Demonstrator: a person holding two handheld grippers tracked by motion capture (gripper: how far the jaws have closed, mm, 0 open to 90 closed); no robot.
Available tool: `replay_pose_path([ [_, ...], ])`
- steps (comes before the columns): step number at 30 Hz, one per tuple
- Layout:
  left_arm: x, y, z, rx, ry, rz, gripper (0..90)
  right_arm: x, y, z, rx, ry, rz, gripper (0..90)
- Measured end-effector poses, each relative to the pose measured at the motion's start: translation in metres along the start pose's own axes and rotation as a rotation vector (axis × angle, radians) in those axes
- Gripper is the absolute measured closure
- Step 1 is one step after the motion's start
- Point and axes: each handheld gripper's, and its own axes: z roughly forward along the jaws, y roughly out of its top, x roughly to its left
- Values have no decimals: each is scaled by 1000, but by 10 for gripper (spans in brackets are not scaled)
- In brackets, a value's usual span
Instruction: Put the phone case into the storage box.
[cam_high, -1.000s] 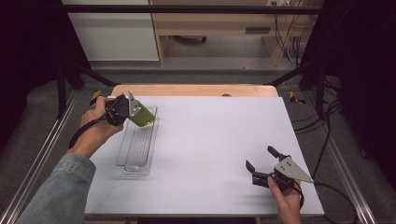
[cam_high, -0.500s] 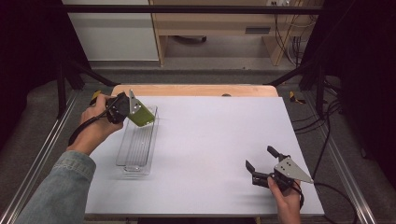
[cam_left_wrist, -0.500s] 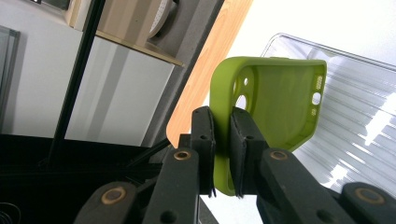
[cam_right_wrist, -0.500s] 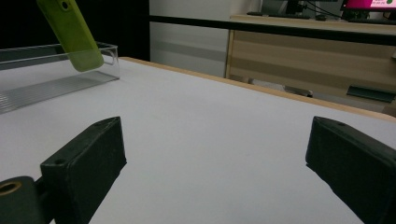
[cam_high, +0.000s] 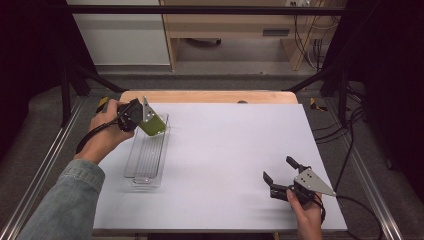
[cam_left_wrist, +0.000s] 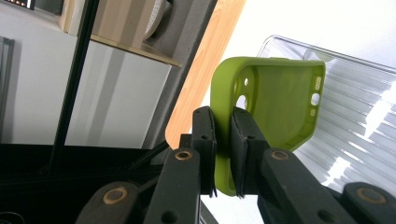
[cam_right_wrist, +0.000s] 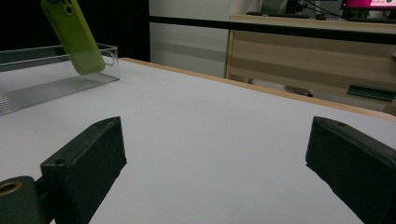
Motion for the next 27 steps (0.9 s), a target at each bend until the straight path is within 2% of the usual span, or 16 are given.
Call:
replay_pose_path([
  [14,1,2,3,14,-13,16,808,2,0,1,0,-6,-8,40],
  [27,2,2,7,13,-18,10,807,2,-1,1,2,-4,-7,39],
])
